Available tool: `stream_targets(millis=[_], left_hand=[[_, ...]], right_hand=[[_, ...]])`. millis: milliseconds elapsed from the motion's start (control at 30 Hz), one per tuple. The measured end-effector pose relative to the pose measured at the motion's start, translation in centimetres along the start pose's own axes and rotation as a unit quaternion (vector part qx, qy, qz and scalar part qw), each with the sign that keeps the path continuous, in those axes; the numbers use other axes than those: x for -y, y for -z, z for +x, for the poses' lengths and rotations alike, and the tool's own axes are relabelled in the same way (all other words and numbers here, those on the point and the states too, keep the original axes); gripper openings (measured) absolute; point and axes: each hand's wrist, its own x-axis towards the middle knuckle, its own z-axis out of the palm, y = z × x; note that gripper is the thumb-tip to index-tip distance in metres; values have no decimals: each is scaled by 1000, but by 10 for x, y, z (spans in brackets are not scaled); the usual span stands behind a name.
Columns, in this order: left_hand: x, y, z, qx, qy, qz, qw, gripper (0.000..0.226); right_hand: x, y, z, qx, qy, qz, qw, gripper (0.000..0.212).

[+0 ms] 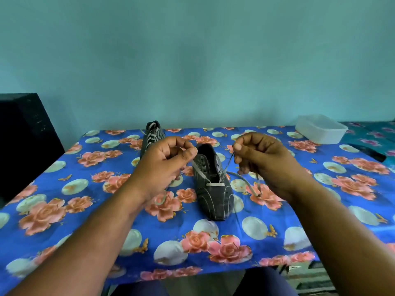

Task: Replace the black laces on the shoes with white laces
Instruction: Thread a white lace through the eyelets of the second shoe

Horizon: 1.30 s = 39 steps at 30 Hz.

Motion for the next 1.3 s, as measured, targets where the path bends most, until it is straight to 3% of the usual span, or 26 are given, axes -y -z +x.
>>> stream_targets(millis=[167, 300, 433, 567, 900, 1300], left_hand=[[-47, -4, 2, -19, -45, -25, 999, 7], [-83, -9, 1, -34, -66, -32, 997, 11], [-117, -13, -5, -37, -83, -26, 996, 17], [-147, -16, -15, -31, -109, -13, 994, 24], [-201, -24, -26, -32, -155, -9, 987, 32], [-256, -28, -24, -102, -216, 64, 969, 21]], right_hand=[[44, -7, -4, -6, 9, 75, 997, 22], [78, -14, -8, -7, 22, 103, 994, 18], [110, -20, -12, -13, 52, 105, 993, 35], [139, -26, -18, 6, 104, 73, 992, 40], [195, -42, -29, -38, 175, -32, 983, 23], [252, -55, -29, -100, 219, -128, 962, 31]])
